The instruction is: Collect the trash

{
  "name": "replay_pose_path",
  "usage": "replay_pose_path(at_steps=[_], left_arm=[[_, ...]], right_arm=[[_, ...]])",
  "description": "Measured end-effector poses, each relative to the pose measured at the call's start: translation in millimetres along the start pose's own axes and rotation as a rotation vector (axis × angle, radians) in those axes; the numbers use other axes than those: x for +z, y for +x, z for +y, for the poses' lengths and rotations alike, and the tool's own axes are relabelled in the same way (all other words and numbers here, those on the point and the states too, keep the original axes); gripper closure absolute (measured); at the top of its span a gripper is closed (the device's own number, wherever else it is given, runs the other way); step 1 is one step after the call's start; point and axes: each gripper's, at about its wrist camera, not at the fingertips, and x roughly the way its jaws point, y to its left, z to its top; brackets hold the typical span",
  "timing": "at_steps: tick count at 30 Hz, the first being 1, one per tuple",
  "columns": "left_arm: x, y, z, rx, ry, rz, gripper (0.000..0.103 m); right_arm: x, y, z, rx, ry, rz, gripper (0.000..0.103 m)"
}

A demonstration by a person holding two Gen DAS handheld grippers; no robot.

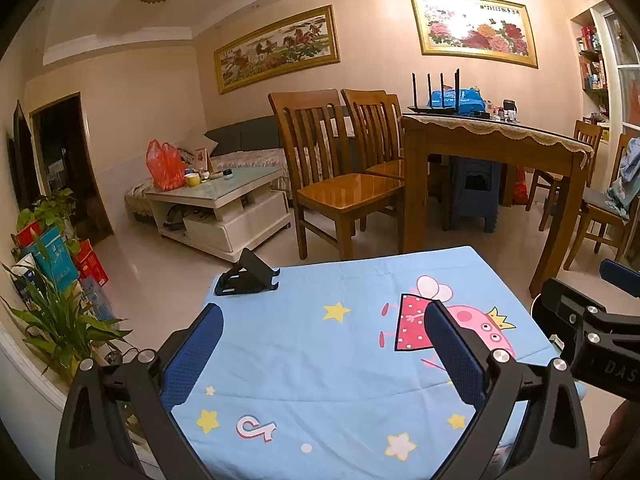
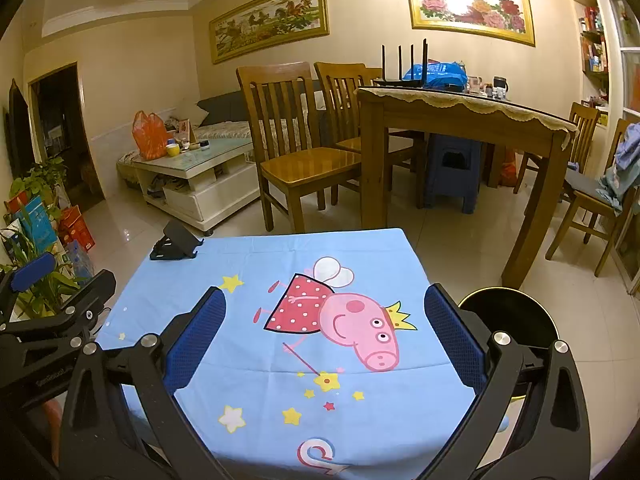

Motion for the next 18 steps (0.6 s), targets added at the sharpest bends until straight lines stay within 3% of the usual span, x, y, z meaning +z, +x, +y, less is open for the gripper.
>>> replay_pose_path(at_steps=[18], left_arm=[[-1.4, -2.7, -2.1, -0.009, -0.007, 0.007, 0.006]], right_arm=[[-1.6, -0.6, -1.4, 0.0, -0.002, 0.0, 0.005]])
